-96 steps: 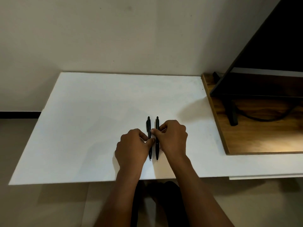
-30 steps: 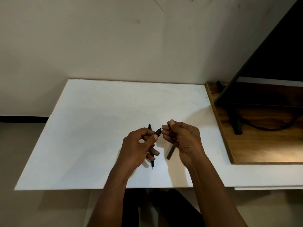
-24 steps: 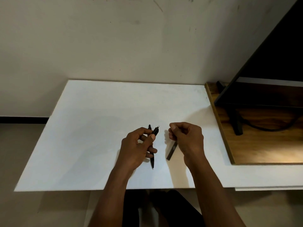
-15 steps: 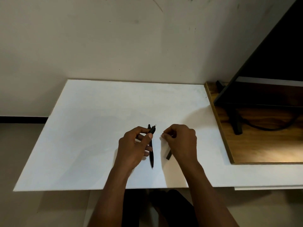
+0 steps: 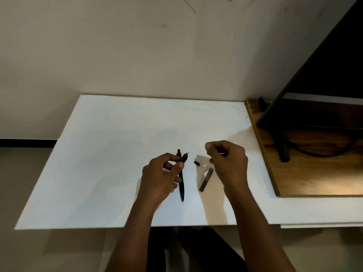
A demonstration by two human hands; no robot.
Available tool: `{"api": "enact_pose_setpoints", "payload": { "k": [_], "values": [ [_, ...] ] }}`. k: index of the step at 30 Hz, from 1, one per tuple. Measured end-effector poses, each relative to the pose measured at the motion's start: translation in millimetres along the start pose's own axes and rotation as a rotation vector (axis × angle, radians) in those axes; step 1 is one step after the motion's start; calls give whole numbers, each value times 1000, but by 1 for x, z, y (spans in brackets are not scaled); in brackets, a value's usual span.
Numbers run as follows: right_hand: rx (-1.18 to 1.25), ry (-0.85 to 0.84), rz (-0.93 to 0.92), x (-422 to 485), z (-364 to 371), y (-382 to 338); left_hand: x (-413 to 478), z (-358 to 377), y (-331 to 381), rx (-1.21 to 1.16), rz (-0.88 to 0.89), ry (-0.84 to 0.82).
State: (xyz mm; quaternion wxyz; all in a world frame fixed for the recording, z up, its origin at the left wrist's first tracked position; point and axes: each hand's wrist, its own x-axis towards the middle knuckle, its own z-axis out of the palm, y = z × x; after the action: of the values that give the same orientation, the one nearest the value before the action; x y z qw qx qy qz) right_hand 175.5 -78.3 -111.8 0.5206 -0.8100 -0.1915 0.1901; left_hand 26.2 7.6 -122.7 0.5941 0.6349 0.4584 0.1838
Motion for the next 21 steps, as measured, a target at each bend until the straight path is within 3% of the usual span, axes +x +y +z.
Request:
{"api": "enact_pose_setpoints", "payload": {
  "k": [3, 5, 21],
  "values": [
    [218, -286, 143, -6, -5, -7, 0, 1, 1, 48, 19, -10],
    [276, -353, 158, -8, -3, -7, -1, 1, 1, 64, 32, -20],
    [258, -325, 187, -8, 7, 3, -3, -4, 4, 115, 63, -90]
  ]
}}
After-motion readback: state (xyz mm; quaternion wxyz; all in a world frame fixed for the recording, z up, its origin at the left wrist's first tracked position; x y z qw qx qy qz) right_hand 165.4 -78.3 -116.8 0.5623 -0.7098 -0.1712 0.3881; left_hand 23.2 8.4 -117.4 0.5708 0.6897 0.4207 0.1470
